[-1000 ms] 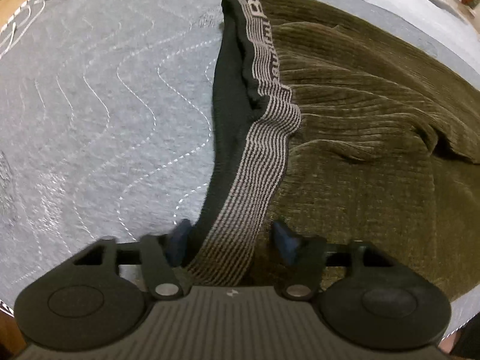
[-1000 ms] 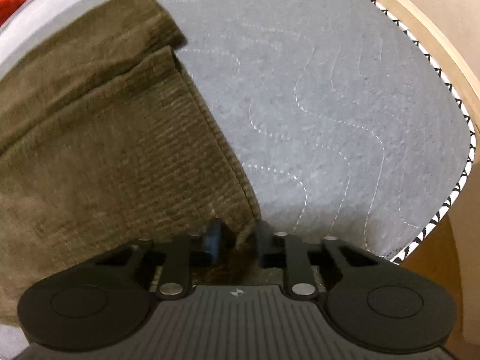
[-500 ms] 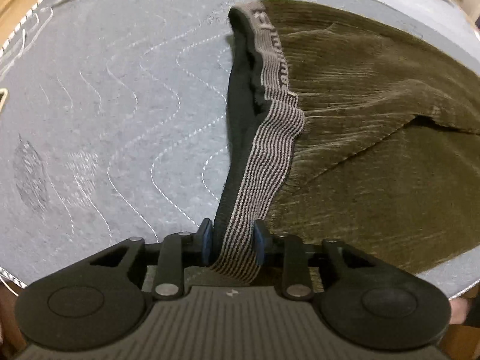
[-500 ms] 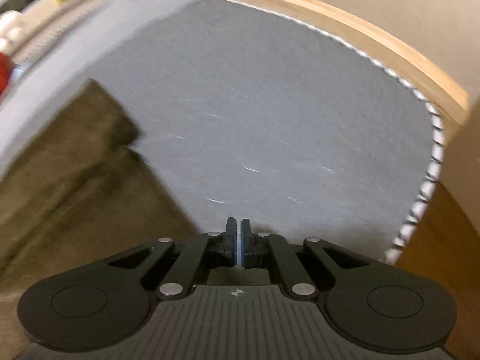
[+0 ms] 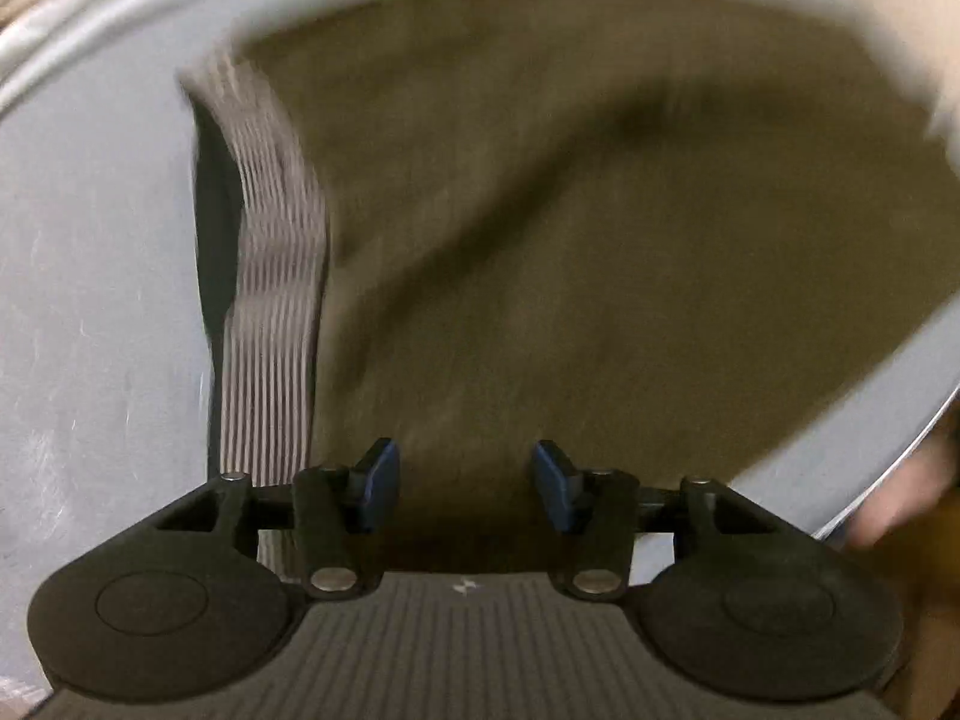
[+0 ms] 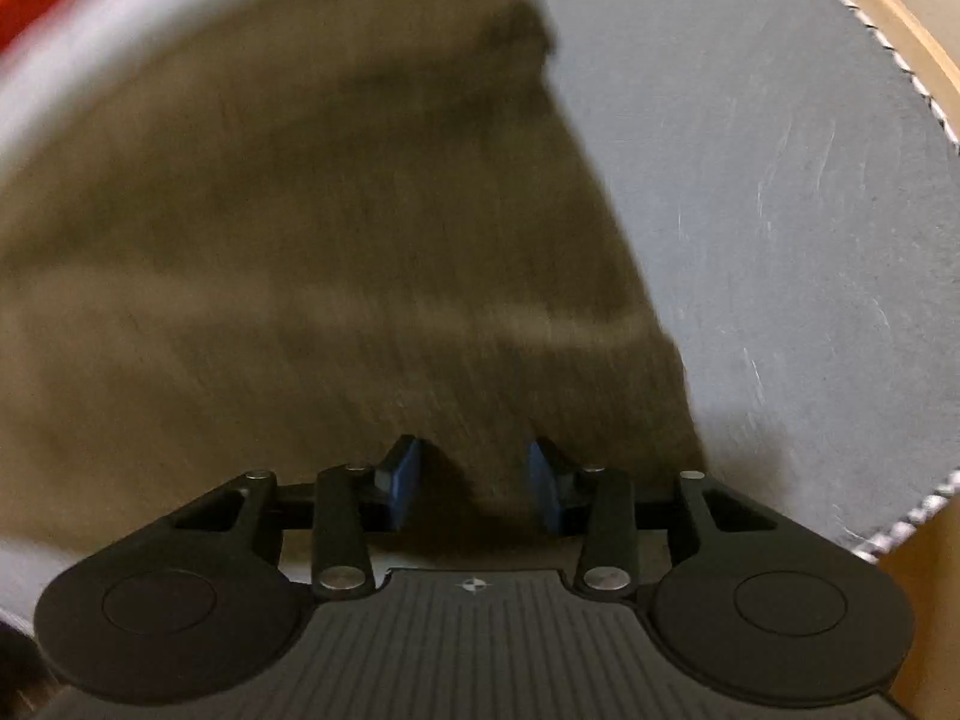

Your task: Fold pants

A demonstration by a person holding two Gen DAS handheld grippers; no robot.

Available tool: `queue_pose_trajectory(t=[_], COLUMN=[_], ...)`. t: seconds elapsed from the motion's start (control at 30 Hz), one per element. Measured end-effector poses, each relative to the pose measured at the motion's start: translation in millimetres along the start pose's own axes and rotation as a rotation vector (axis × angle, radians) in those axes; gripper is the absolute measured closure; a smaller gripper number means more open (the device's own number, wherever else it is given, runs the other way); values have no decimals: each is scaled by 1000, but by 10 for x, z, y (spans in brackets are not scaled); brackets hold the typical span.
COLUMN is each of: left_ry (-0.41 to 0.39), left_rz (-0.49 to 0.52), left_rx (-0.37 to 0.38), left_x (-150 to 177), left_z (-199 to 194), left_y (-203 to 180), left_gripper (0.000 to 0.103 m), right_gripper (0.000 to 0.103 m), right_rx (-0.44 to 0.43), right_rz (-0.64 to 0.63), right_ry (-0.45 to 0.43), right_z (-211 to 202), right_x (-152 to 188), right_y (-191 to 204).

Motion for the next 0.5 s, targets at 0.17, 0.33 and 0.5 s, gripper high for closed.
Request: queue_pose_trajectory(t=[0.17,0.33,0.5], left_ry=[-95,-252,-352], left_rz=[-63,-106,-160], left_rx=[11,-8,-79], left_x=[-230,-542,-852], left_z=[-235,-526,-601], left_y=[31,46,105], left_gripper=[44,30,27], right_gripper=[59,59,59], right_rx=[4,-25,-59], right_rz=[-7,-24,-7], right_ry=[-60,-310,-475], right_z=[-153,-641,-929], right_x=[-113,-419,-804], right_y=[111,387,694])
Point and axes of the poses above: each gripper's, at about its wrist camera, not at the fingertips, and z roughly the way its jaws point, y to its left, x to its underside, the point moved 9 cm from there along z, roughly the way its jaws point, and after that the axes turned 1 degree about -y, right-handed, at the moved point
